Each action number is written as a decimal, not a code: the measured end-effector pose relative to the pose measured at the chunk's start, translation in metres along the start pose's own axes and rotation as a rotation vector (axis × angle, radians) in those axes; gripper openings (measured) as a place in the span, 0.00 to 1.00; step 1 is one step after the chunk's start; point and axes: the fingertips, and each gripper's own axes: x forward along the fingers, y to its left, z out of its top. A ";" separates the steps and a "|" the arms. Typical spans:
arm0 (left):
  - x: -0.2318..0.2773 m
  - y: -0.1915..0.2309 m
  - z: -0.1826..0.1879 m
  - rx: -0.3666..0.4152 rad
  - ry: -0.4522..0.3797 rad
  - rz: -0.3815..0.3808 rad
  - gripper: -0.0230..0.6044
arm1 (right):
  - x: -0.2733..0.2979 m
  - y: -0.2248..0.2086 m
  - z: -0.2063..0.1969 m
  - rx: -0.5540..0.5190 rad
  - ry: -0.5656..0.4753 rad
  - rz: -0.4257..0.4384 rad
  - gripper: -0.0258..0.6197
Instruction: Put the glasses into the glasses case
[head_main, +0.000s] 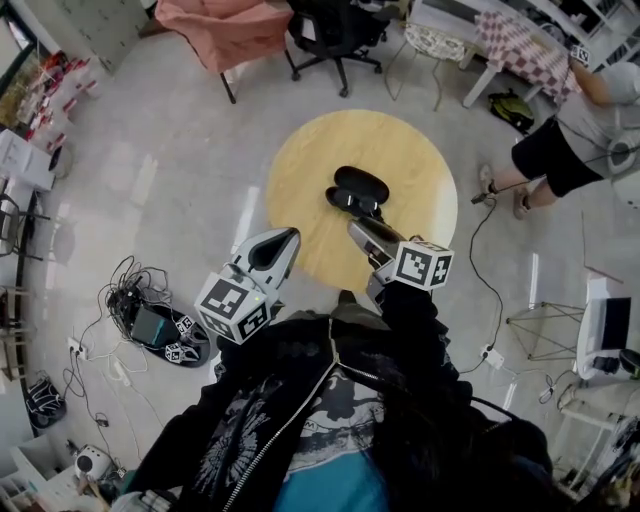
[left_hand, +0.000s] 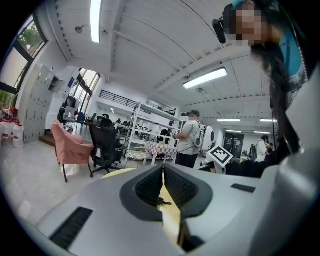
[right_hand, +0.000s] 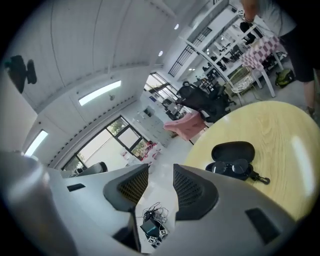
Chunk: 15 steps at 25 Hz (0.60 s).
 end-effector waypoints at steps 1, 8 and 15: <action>-0.003 -0.003 -0.002 0.000 0.002 -0.011 0.06 | -0.004 0.011 -0.001 -0.023 -0.007 0.012 0.29; -0.030 -0.025 -0.023 -0.020 0.033 -0.088 0.06 | -0.032 0.068 -0.029 -0.149 -0.047 0.026 0.29; -0.041 -0.056 -0.046 -0.046 0.052 -0.168 0.06 | -0.057 0.088 -0.069 -0.218 -0.015 -0.019 0.28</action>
